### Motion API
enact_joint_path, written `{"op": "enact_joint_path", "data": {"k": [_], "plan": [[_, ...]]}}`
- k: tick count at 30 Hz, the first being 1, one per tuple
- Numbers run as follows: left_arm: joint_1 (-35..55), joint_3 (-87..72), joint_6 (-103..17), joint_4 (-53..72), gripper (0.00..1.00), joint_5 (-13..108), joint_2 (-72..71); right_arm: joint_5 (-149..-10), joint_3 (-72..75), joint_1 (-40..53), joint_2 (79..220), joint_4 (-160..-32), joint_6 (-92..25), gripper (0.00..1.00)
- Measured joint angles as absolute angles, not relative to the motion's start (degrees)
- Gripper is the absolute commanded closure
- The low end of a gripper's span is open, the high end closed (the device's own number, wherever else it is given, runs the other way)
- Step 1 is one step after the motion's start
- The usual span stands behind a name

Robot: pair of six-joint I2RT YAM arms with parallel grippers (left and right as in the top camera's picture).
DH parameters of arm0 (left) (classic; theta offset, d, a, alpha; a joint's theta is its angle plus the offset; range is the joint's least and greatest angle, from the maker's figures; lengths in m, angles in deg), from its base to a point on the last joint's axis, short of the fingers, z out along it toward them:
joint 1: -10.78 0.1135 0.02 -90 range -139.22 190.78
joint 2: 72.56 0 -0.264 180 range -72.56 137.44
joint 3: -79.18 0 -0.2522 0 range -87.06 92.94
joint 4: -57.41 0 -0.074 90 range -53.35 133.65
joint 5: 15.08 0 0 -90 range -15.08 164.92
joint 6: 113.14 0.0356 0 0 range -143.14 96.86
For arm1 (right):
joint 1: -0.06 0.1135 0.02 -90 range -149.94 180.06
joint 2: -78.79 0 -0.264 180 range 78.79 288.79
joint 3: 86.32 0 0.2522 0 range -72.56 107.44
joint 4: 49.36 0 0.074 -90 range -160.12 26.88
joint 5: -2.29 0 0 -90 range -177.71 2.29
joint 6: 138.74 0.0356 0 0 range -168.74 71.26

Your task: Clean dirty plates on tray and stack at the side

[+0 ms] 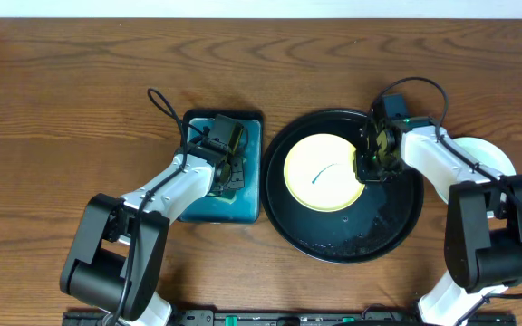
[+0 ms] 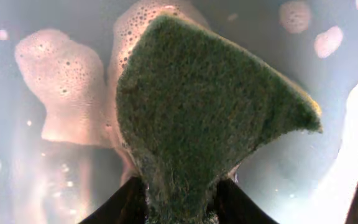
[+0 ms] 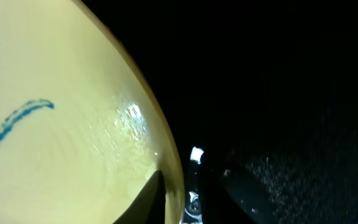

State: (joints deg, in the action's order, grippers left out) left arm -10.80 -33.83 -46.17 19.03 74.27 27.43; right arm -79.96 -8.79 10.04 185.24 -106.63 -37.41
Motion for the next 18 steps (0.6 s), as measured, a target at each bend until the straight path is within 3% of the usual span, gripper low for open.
{"op": "enact_joint_path", "data": {"k": [3,7,18], "plan": [[-10.69,-33.83,-46.21,18.59,0.92,74.84,27.45,-79.61,-8.99,10.04,185.18,-106.06,-37.47,0.91],[-10.69,-33.83,-45.93,18.40,0.92,75.06,27.43,-79.06,-9.01,10.04,185.07,-105.60,-37.25,0.99],[-10.71,-35.23,-45.82,16.06,0.89,74.80,24.06,-79.02,-9.01,10.04,184.67,-105.28,-37.10,0.99]]}}
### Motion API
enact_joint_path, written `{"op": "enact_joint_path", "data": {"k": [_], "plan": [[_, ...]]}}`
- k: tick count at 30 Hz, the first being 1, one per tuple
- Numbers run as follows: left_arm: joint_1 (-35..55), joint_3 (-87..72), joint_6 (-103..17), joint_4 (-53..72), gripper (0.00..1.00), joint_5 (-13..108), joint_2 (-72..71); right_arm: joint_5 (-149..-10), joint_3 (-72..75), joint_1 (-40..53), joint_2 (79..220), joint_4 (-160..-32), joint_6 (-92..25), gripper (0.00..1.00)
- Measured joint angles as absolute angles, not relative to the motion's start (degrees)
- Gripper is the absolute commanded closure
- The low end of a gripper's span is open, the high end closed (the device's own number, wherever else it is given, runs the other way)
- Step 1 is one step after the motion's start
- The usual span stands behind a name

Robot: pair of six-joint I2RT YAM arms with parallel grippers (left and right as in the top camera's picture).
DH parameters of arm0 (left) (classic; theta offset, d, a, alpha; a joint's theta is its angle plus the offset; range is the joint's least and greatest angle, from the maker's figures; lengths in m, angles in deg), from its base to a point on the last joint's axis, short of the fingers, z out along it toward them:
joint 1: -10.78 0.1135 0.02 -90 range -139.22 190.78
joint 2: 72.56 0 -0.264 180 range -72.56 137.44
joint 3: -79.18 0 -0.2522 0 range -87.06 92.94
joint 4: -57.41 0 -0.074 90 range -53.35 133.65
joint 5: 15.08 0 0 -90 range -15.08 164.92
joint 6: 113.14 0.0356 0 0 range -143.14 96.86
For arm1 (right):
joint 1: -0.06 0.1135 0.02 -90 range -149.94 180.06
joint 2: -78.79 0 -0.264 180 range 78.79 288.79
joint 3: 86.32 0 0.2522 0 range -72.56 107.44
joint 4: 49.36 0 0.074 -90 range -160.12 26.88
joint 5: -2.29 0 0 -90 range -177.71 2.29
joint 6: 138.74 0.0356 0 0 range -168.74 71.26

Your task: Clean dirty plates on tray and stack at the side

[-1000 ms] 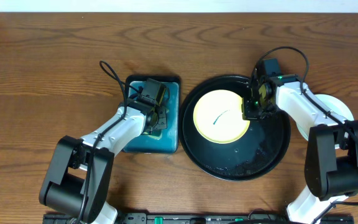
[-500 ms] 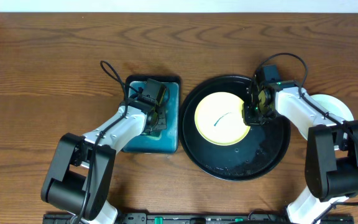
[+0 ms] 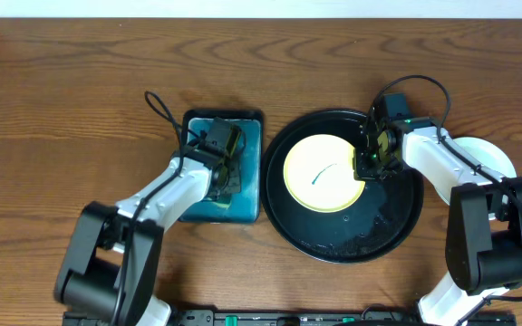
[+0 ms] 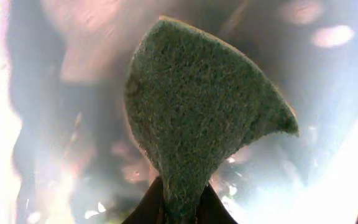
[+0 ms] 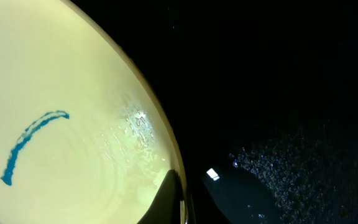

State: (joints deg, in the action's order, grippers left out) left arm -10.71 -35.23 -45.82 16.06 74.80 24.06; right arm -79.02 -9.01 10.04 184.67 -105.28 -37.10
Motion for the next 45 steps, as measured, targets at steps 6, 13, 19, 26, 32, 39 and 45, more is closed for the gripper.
{"op": "enact_joint_path", "data": {"k": [6,13,19,26,32,39,45], "plan": [[-10.71,-35.71,-45.60,15.42,0.63,74.41,20.23,-79.02,-9.01,10.04,184.67,-105.25,-37.12,0.96],[-10.73,-35.77,-45.79,14.70,0.57,73.97,20.69,-79.37,-9.23,10.06,184.67,-105.14,-37.25,0.94],[-10.73,-35.77,-46.06,14.75,0.70,73.95,21.46,-79.46,-9.25,10.19,184.67,-105.10,-37.23,0.95],[-10.76,-35.77,-46.01,14.88,0.70,73.97,21.68,-79.41,-9.25,10.19,184.67,-105.10,-37.23,0.96],[-10.76,-35.73,-46.34,15.79,0.87,73.95,23.49,-79.30,-9.25,10.21,184.65,-105.10,-37.23,0.98],[-10.76,-35.18,-46.03,15.86,0.93,73.84,24.65,-79.26,-9.25,10.19,184.61,-105.10,-37.25,0.98],[-10.76,-35.18,-46.03,15.38,0.93,73.82,23.89,-79.26,-9.25,10.19,184.59,-105.10,-37.25,0.98]]}}
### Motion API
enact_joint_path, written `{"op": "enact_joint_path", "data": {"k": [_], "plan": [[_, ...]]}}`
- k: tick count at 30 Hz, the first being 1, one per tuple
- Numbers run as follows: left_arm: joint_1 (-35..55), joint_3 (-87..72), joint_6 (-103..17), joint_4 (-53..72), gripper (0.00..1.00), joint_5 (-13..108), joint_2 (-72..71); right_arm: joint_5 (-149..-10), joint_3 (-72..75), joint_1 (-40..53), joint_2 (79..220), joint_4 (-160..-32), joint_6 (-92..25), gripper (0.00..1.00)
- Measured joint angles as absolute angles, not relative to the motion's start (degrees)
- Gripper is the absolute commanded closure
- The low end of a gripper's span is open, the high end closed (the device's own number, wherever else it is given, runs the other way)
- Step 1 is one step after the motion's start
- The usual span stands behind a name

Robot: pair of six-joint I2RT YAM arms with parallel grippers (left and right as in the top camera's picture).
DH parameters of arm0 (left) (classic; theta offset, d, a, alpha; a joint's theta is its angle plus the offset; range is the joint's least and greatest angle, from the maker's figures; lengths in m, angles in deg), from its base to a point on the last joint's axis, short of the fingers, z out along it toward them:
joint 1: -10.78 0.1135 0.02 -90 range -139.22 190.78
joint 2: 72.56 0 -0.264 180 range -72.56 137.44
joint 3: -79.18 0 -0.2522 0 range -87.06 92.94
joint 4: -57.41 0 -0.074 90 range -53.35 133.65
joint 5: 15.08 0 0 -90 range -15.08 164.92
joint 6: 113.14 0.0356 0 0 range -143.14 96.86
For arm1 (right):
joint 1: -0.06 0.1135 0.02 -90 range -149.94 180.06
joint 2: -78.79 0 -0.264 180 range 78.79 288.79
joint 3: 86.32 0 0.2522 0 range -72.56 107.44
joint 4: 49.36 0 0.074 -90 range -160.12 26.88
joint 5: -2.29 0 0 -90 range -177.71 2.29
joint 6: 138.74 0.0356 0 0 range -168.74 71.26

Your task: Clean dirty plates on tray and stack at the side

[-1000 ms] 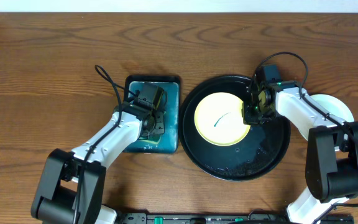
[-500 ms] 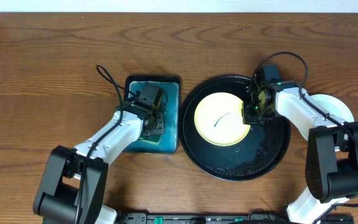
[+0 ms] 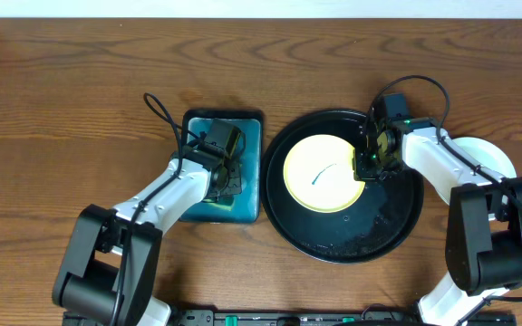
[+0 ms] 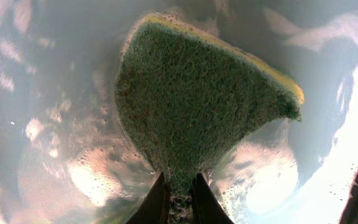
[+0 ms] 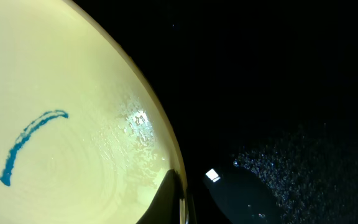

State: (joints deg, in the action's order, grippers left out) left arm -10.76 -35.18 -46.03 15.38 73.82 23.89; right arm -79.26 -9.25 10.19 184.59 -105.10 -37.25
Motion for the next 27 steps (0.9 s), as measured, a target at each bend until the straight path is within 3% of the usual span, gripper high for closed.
{"op": "enact_joint_path", "data": {"k": [14,27], "plan": [[-10.12,-36.41,-45.44,14.48,0.93,71.83,8.52,-79.24,-9.25,10.19,184.57,-105.10,-37.25,0.99],[6.66,-36.43,-32.94,15.53,0.93,43.09,7.89,-79.24,-9.25,10.19,184.57,-105.10,-37.25,0.99]]}}
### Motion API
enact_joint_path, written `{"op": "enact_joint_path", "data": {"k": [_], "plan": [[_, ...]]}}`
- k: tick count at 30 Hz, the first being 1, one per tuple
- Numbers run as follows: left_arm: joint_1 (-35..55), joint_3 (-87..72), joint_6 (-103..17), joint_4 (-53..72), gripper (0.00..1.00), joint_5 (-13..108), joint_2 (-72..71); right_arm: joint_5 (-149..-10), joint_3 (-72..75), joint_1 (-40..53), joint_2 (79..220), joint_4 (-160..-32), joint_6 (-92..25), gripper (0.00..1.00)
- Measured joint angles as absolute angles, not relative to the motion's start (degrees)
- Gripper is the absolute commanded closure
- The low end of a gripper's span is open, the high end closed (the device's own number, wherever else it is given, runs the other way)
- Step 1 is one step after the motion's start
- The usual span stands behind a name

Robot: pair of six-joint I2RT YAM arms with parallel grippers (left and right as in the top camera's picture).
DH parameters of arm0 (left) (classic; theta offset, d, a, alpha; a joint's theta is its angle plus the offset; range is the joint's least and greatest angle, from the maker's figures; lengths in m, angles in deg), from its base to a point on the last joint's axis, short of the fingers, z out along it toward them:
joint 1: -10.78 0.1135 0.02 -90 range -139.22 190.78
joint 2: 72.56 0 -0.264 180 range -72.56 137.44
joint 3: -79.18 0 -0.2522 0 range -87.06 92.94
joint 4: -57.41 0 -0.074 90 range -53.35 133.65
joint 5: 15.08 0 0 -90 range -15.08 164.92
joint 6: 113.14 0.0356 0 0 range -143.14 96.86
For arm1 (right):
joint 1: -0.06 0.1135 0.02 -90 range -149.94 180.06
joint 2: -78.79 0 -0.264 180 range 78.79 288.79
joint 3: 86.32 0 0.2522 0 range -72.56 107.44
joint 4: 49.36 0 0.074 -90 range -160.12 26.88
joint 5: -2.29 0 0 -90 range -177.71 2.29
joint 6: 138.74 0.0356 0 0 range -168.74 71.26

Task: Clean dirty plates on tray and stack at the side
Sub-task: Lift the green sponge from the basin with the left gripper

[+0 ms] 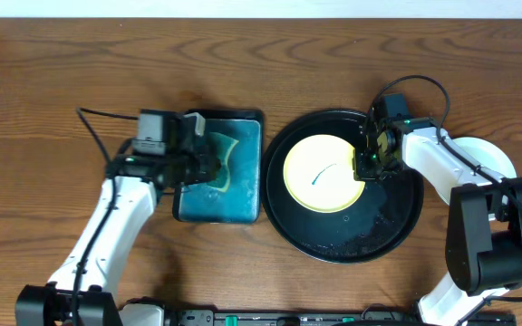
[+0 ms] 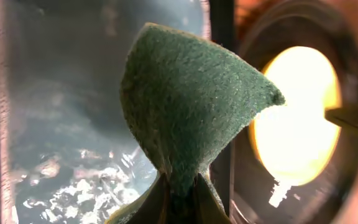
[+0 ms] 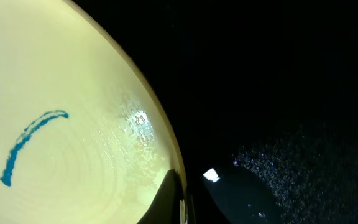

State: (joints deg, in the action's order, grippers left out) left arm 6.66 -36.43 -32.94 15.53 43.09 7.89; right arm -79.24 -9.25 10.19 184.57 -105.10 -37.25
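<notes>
A yellow plate [image 1: 323, 172] with a blue smear [image 3: 30, 143] lies on the round black tray [image 1: 388, 226]. My right gripper [image 1: 367, 163] is shut on the plate's right rim, one finger on top and one beneath, as the right wrist view [image 3: 182, 202] shows. My left gripper [image 1: 208, 163] is shut on a green and yellow sponge [image 2: 185, 118], holding it above the teal basin [image 1: 216, 206] of soapy water, with the sponge tip toward the tray.
A white plate [image 1: 492, 158] sits on the wooden table to the right of the tray, partly under my right arm. Water drops speckle the tray floor [image 3: 303, 162]. The basin stands right beside the tray's left edge.
My left gripper was low in the basin with the sponge in the foamy water. Now it holds the sponge out of the water, turned toward the tray. The right gripper has not moved.
First my left gripper held the sponge loosely in the suds, and my right fingers stood apart around the plate's rim. Then both had closed, left squeezing the sponge and right on the rim. The sponge stayed in the water, and now it is raised above the basin.
</notes>
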Motion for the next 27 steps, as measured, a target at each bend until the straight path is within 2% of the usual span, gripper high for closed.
{"op": "enact_joint_path", "data": {"k": [12,27], "plan": [[14.95,-36.43,-21.47,15.55,0.92,22.45,7.89,-79.24,-9.25,10.19,184.57,-105.08,-37.25,0.99],[15.28,-36.43,-18.34,15.55,0.92,19.09,7.89,-79.26,-9.25,10.19,184.57,-105.06,-37.25,0.99]]}}
